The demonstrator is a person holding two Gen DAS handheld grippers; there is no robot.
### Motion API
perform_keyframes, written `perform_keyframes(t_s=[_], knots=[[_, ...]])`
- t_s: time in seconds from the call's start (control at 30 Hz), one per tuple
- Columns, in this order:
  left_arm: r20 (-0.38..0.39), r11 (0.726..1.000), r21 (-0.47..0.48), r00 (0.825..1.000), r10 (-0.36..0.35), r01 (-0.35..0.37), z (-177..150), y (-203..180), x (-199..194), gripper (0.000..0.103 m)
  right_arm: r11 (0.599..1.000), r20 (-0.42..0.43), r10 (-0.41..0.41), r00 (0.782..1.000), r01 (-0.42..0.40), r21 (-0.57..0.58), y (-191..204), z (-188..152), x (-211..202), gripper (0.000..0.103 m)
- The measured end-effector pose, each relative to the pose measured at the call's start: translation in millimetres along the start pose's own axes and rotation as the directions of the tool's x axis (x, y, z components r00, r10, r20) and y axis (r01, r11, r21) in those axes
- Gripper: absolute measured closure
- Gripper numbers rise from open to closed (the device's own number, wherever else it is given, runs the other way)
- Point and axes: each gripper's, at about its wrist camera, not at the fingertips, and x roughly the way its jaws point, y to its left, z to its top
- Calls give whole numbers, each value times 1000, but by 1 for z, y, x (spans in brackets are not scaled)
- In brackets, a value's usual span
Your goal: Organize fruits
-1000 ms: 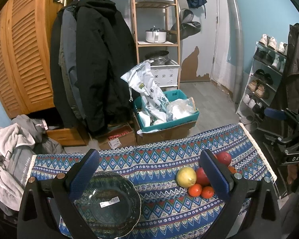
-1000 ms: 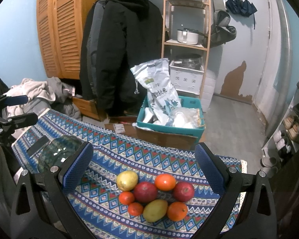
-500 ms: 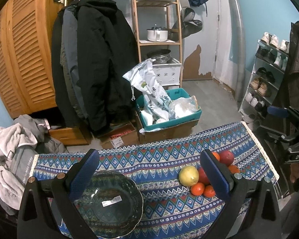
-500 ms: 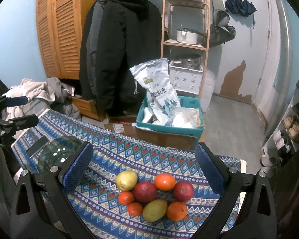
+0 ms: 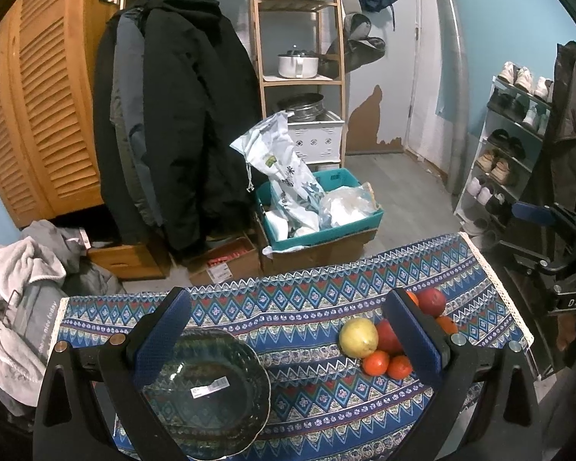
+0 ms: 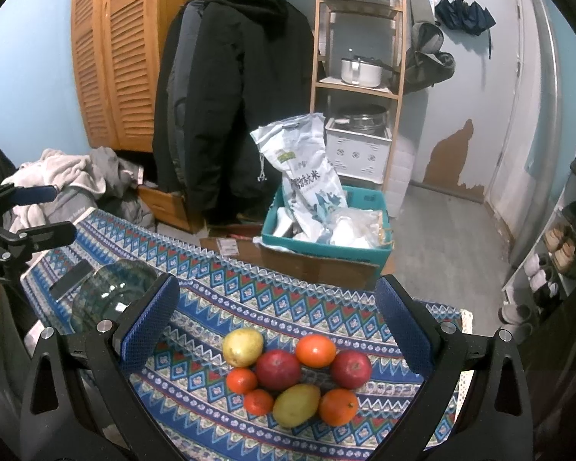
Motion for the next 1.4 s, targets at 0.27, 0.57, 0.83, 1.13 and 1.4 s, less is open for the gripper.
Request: perform_keyframes(t_s=[0.27,0.57,0.83,1.13,1.4], knots=[[8,1000,2,1000,-3,3,0,-1,0,1,1000,0,-1,1000,1,-1,1,1,0,3],[4,1000,8,1000,-10,10,1,-7,1,1,1000,-1,-2,1000,2,0,1,0,0,3],[-15,1000,14,1000,-22,22,-1,-13,9,1,1000,-14,-4,1000,4,11,-7,-4,-3,3],[-70,998,49,996,-47,50,-10,-28,33,1,999,-74,-13,997,15,33,-22,-13,7,3],[-195,993,62,977,-87,101,-23,-42,77,1,996,-164,-46,985,59,71,-45,-34,25,3]])
